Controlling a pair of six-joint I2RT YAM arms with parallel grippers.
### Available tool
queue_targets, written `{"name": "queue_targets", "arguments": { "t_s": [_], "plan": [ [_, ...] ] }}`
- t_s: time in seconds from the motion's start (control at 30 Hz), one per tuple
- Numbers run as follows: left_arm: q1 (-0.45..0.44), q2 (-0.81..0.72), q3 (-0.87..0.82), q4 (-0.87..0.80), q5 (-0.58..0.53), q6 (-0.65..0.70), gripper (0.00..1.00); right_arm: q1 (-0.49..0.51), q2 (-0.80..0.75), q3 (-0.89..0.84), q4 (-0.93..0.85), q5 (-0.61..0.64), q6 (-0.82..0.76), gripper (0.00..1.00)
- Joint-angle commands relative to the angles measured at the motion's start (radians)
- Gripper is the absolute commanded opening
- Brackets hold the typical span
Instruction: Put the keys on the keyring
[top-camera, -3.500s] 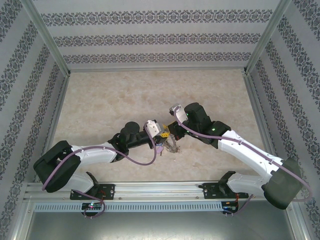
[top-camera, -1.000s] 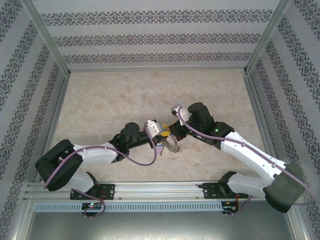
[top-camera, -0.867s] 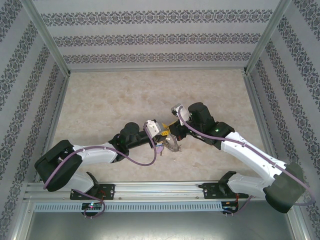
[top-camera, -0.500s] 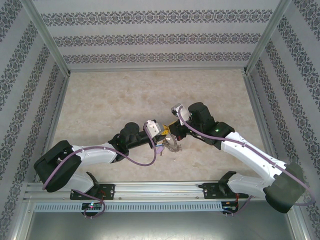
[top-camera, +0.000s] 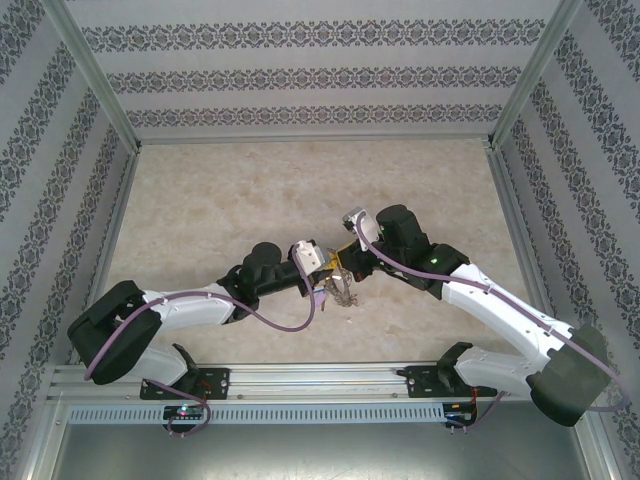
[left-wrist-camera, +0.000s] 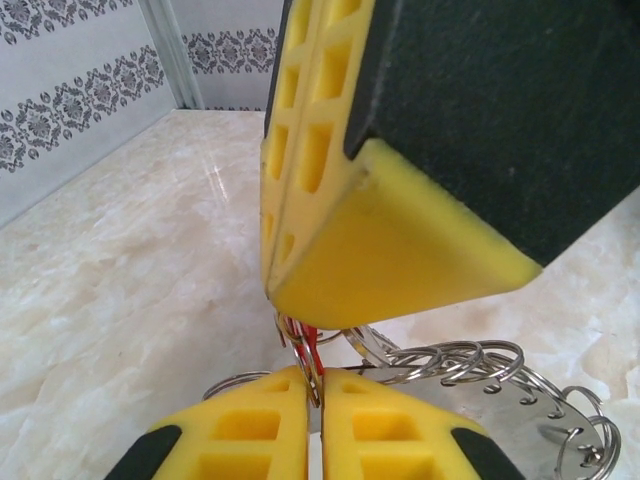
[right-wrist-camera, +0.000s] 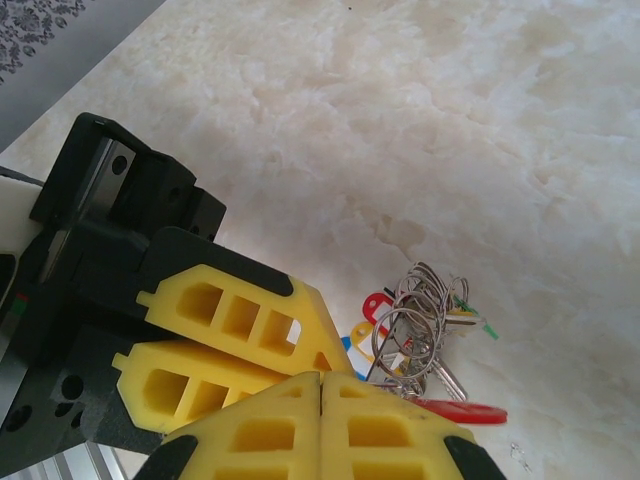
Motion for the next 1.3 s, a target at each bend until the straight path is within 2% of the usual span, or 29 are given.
{"name": "queue_targets", "arguments": {
  "t_s": [0.0, 0.13, 0.4, 0.77, 0.93, 1.27],
  "plan": [
    [-0.008, -0.029, 0.029, -0.039, -0.001, 0.025, 0.07, -0.006, 0.004, 0.019, 0.002, -0.04, -0.008, 0.0],
    [-0.007, -0.037, 0.034, -0.045, 0.015, 0.025, 0.0, -0.01, 0.0, 0.013, -0.01, -0.019, -0.021, 0.0],
    [-0.008, -0.013, -0.004, 0.007, 0.015, 0.026, 0.0, -0.077, 0.007, -0.015, -0.013, -0.017, 0.027, 0.0],
    [-0.008, 0.036, -0.029, 0.087, -0.001, -0.009, 0.0, -0.075, 0.034, -0.019, -0.002, -0.119, 0.026, 0.0],
    [-0.008, 0.038, -0.021, 0.081, 0.003, -0.014, 0.13, -0.064, 0.037, -0.014, 0.005, -0.157, 0.018, 0.0],
    [-0.008, 0.024, 0.0, 0.051, 0.009, -0.003, 0.15, -0.049, 0.052, 0.001, -0.011, -0.187, 0.0, 0.0]
  ]
}}
